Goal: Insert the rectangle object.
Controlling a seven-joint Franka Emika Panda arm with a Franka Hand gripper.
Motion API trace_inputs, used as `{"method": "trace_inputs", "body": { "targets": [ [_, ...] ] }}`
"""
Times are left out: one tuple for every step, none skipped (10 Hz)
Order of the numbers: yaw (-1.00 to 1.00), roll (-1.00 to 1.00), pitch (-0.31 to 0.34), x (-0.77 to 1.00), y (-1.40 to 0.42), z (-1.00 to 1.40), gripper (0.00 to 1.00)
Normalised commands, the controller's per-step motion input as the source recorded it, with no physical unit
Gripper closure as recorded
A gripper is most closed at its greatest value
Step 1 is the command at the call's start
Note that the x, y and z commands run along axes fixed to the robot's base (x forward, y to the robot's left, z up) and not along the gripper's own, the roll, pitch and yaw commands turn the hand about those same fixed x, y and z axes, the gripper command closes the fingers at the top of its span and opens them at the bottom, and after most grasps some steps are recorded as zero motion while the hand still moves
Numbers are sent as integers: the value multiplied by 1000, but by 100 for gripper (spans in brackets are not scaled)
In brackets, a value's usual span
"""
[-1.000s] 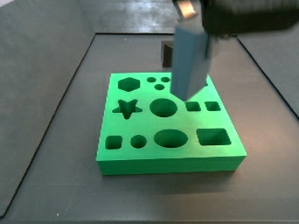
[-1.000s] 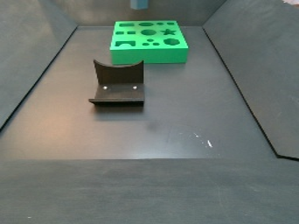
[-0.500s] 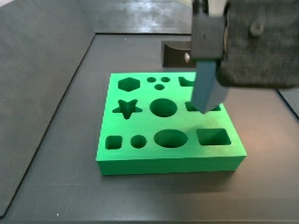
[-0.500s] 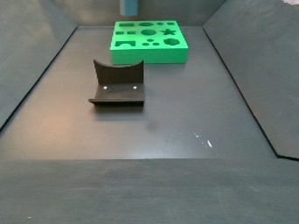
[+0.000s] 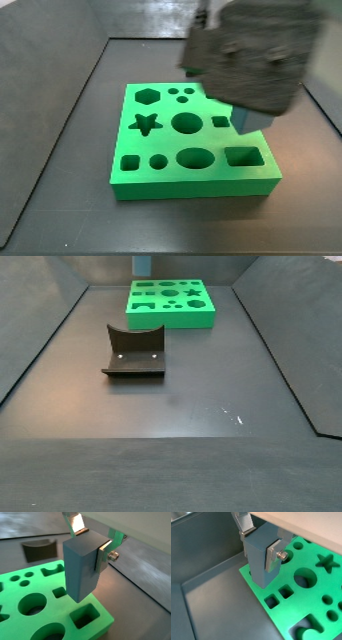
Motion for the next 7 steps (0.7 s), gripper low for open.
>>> {"method": "trace_inputs", "body": {
  "targets": [
    [-894, -30, -27, 0, -171, -389, 100],
    [-714, 0, -13, 0, -354, -517, 100],
    [-497, 43, 79, 149, -431, -429, 100],
    [-260, 154, 76, 0, -371, -240, 100],
    [-60, 113, 7, 0, -131, -117, 100],
    [0, 24, 0, -57, -3, -80, 100],
    [0, -104, -59, -46, 0, -266, 100]
  ]
}}
